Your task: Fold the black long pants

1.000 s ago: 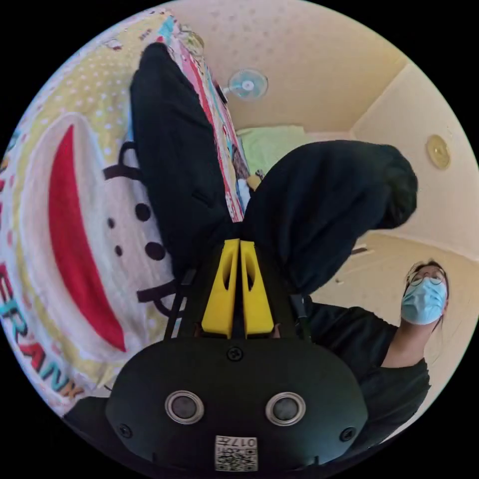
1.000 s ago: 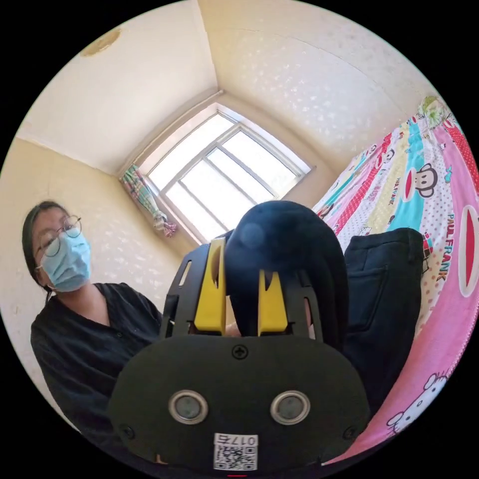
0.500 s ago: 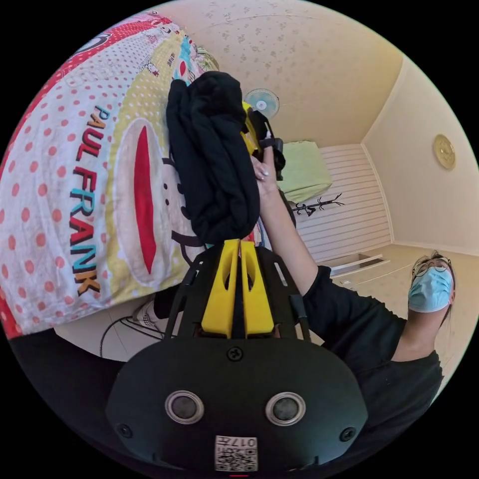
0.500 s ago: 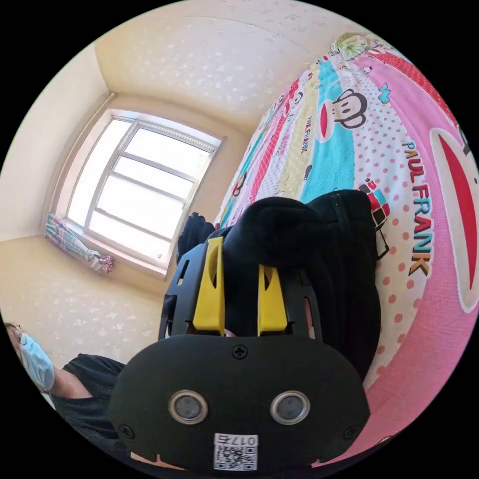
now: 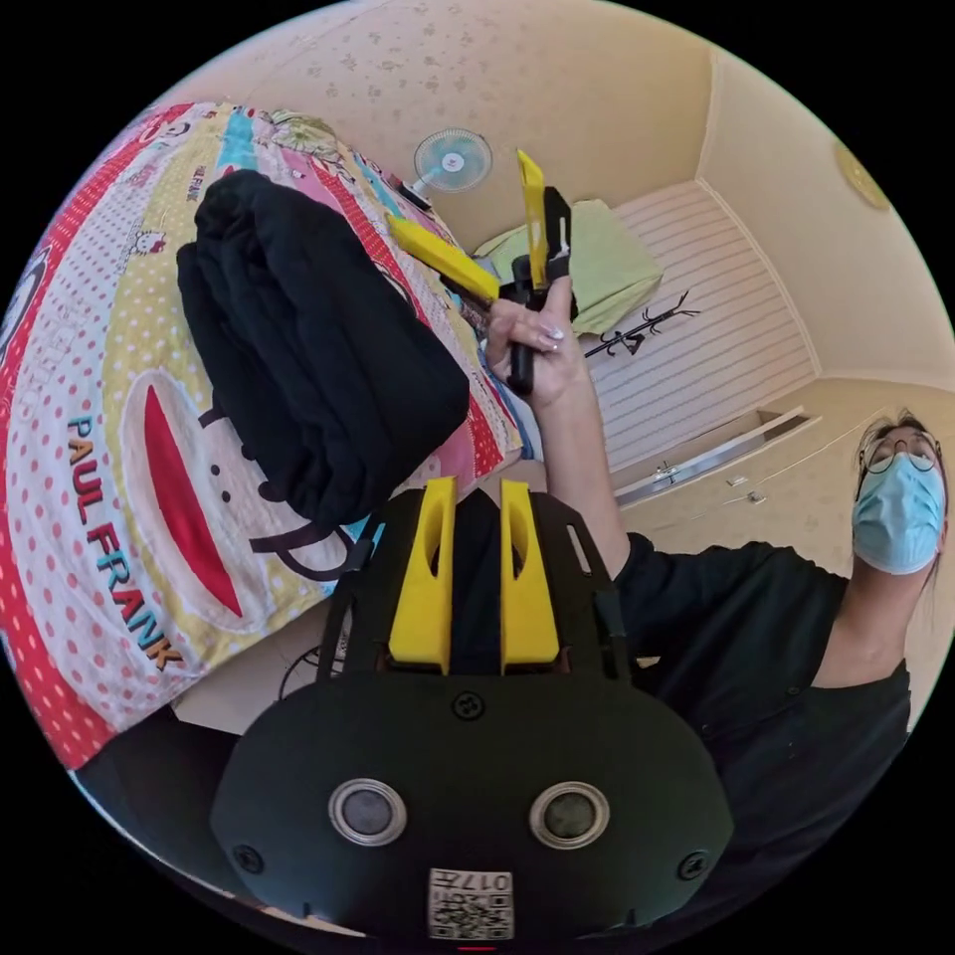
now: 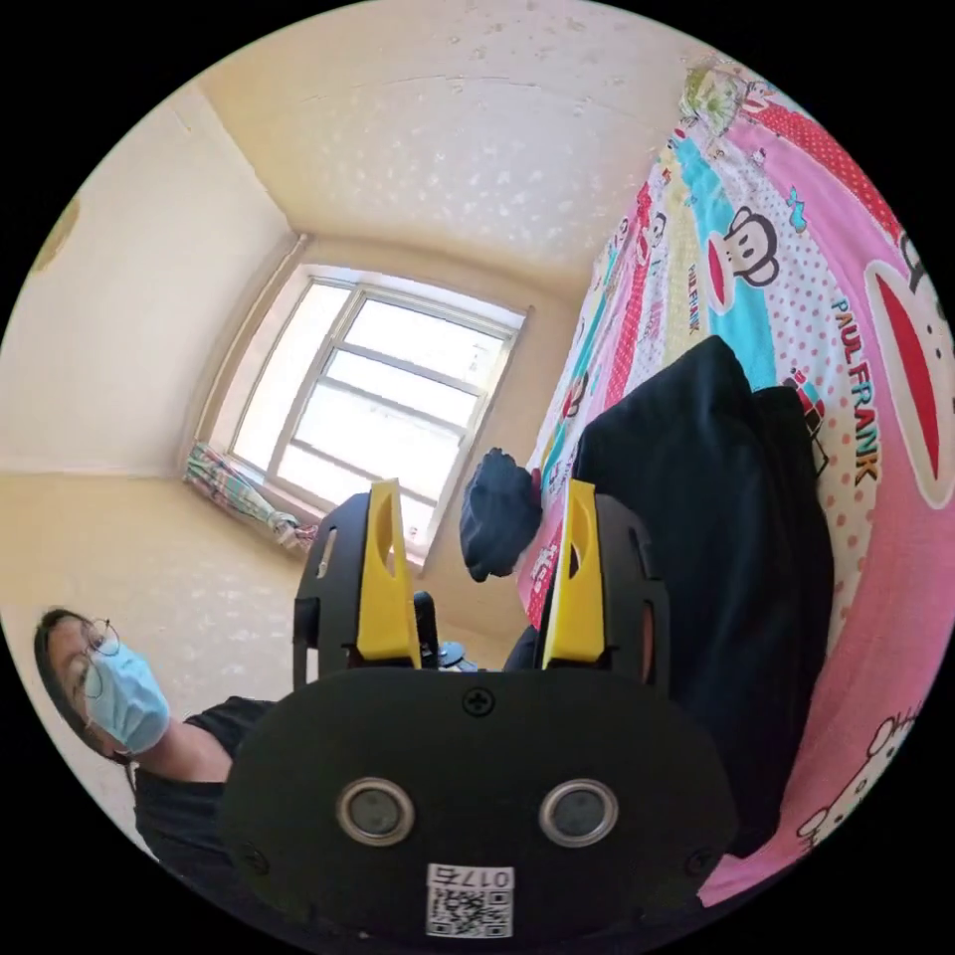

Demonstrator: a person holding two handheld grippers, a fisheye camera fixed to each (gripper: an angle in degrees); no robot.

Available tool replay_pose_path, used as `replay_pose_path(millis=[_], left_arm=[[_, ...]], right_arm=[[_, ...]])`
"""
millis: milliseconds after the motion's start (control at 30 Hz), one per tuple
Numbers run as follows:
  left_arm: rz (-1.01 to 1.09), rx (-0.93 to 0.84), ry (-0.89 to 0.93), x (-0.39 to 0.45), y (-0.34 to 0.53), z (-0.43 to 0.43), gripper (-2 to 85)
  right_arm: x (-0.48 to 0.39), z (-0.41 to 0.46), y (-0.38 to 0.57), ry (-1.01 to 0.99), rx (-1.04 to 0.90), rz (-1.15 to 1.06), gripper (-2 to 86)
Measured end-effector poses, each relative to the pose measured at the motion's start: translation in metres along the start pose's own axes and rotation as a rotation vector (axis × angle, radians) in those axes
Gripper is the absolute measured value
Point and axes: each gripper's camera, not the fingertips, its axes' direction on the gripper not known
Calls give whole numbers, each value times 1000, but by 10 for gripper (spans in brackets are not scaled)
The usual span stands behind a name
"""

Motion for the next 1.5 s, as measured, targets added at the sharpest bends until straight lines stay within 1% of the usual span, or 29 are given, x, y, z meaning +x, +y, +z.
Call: replay_pose_path(millis=[33,67,100,133,167,200,233,267,300,333,433,500,533,567,600,633,667,700,733,800,900,1000,1100,1233,1333,1367,1433,1500], left_arm=[[4,-1,-7,5,1,1,76],[3,0,-24,12,3,5,76],[-5,1,-48,18,6,8,77],[-8,1,-64,20,8,9,77],[-14,1,-103,24,9,11,77],[-25,7,-140,27,6,11,78],[-26,15,-150,29,4,10,78],[-12,47,-154,36,-6,5,79],[27,83,-152,46,-22,1,77],[47,93,-156,52,-32,-1,76],[61,62,-282,72,-102,5,32],[75,16,-442,69,-160,24,0],[67,-7,-483,62,-174,31,-2],[22,-90,-555,43,-201,48,-5],[-42,-200,-591,20,-222,67,-7],[-60,-252,-595,10,-230,77,-8],[-73,-342,-600,-8,-241,94,-8],[-84,-398,-587,-23,-247,104,-9],[-102,-403,-566,-31,-249,105,-9],[-226,-376,-429,-57,-258,91,-10],[-277,-399,-294,-81,-265,77,-10],[-322,-402,-188,-98,-267,61,-10],[-330,-405,-139,-103,-268,50,-10],[-316,-392,-127,-101,-265,38,-10],[-301,-334,-109,-97,-254,24,-10],[-295,-287,-99,-95,-245,17,-10],[-275,-202,-92,-89,-228,5,-10],[-236,-56,-115,-75,-197,-14,-10]], right_arm=[[-8,-6,8,14,20,-34,202],[-24,-19,27,87,69,-90,194],[-37,-32,50,201,119,-138,192],[-42,-37,62,266,146,-154,192],[-48,-46,87,385,200,-169,199],[-49,-55,112,458,259,-170,208],[-48,-60,125,471,297,-174,213],[-46,-66,147,465,350,-219,221],[-41,-70,165,461,376,-284,226],[-38,-71,172,462,382,-301,230],[-12,-78,190,416,331,-180,241],[-1,-87,207,353,409,-152,247],[3,-89,211,336,427,-134,251],[11,-90,216,297,447,-100,261],[19,-90,219,257,442,-54,274],[22,-89,220,245,434,-31,280],[28,-86,221,242,424,-5,290],[31,-83,222,245,423,-12,303],[33,-82,222,239,424,-23,309],[38,-80,218,184,438,-52,321],[44,-76,206,187,425,-26,332],[49,-78,194,164,470,17,338],[54,-80,176,189,508,82,343],[68,-83,148,146,550,153,337],[85,-90,126,144,555,236,288],[93,-94,118,137,556,267,268],[107,-99,108,131,537,290,259],[119,-105,96,64,504,241,262]])
